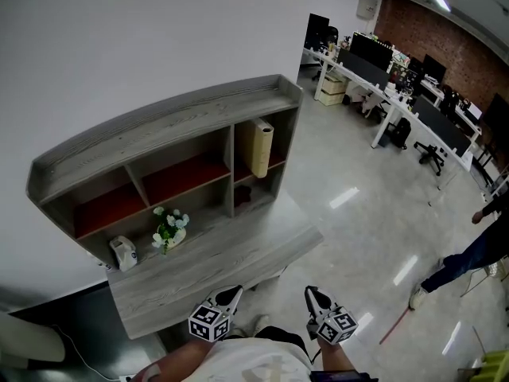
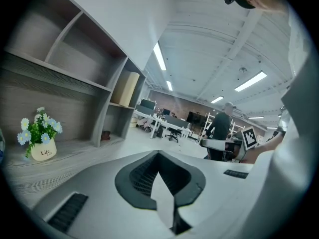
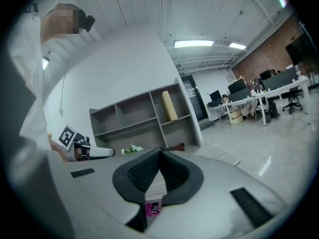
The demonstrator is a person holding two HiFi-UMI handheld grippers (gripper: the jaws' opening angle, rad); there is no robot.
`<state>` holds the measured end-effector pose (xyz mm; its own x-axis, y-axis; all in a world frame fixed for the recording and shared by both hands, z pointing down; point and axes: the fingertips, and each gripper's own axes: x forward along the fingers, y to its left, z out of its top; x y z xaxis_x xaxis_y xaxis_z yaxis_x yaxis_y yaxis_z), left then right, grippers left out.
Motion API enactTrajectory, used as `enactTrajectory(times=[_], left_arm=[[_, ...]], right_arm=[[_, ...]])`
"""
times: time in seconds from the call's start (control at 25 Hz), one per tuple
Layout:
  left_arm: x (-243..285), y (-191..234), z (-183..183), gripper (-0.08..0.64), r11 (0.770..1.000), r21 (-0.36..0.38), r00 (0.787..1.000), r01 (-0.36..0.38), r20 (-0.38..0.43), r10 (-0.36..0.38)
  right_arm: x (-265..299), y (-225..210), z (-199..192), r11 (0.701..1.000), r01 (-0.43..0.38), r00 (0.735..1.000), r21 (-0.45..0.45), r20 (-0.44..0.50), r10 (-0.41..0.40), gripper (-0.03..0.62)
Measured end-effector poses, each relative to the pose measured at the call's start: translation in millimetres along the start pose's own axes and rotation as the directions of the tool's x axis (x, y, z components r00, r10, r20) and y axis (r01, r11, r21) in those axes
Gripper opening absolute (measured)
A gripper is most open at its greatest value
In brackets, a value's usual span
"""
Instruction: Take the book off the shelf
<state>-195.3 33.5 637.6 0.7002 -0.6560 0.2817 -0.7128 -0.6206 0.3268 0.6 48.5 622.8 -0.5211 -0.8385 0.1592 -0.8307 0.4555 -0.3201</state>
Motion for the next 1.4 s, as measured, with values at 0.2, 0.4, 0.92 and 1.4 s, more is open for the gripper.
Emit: enactTrajectory(times=[0.2,0.4,0.92,1.4], left_arm=[[-0.4,5.8,-3.5,0.000,1.000,-0.003,1.000,-0.014,-0.009,0.014],[8.8,17.8,-6.3,0.000,0.999,-0.014,0.999,-0.040,-0.027,0.039],[110.2,3.4,28.2,0.000,0.997,0.004,0.997,-0.074,-0.026,0.074],[206.2,-18.5,58.3,0.001,0.989,-0.001,0.989,-0.150,-0.011,0.150]], right_arm=[[7.7,-12.7,1.1,0.999,0.035,0.999,-0.003,0.004,-0.035,0.003],[23.3,-35.7,10.6,0.999,0.051,0.998,0.012,0.022,-0.051,0.005],[43.6,-129.8,41.6,1.000,0.005,1.000,0.022,0.011,-0.005,0.005],[72.8,-228.2,76.3,0.994,-0.107,0.994,0.018,-0.004,0.107,0.005]])
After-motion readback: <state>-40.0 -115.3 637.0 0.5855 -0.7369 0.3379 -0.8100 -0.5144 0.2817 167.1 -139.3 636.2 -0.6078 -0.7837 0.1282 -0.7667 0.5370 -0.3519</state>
